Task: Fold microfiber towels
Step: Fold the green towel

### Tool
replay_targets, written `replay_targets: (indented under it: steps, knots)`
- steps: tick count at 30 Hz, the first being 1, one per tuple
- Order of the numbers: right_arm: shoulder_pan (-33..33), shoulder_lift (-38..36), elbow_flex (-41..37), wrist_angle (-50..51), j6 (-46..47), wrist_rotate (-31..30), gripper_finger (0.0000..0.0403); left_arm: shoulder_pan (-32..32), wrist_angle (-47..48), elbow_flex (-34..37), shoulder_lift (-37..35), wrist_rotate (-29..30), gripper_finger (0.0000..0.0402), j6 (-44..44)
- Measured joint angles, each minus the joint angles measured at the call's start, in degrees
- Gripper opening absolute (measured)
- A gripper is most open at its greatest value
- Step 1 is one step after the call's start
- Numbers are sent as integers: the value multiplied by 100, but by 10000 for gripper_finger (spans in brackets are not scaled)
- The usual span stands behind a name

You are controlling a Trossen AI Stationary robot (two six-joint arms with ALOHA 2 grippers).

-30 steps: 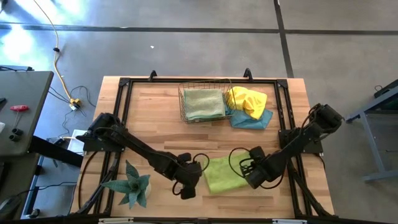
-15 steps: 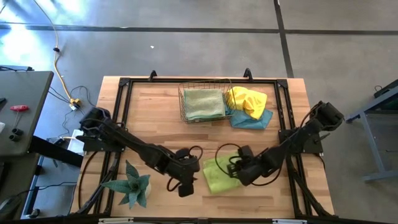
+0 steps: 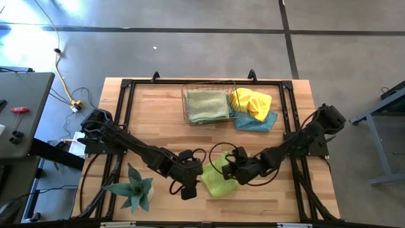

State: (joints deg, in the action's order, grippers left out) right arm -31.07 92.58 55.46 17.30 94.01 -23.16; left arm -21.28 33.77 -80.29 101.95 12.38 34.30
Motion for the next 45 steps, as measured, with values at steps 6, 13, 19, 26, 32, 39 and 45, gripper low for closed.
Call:
replay_targets:
  steps: [6,13,19,26,32,39,45]
  knots:
    - [-4,533,0,-881,-1,267,0,-26,310,0,2,-7,156,2]
    - [-4,805,0,-1580,-3,269,0,-26,420,0,7,-20,156,1]
    - [-4,1071,2,-1835,-1,498,0,-26,457,0,7,-53,156,0]
    - [-20,1099,2,-2027,-200,454,24,-24,600,2,7,-115,156,2]
    - [-20,1099,2,-2469,-288,1014,95,-26,635,2,7,-143,156,0]
    - [-5,1023,2,-2656,-662,1581,149,-26,654,2,9,-184,156,1]
    - [48,977,0,-2455,-649,752,151,-49,666,2,11,-182,156,2]
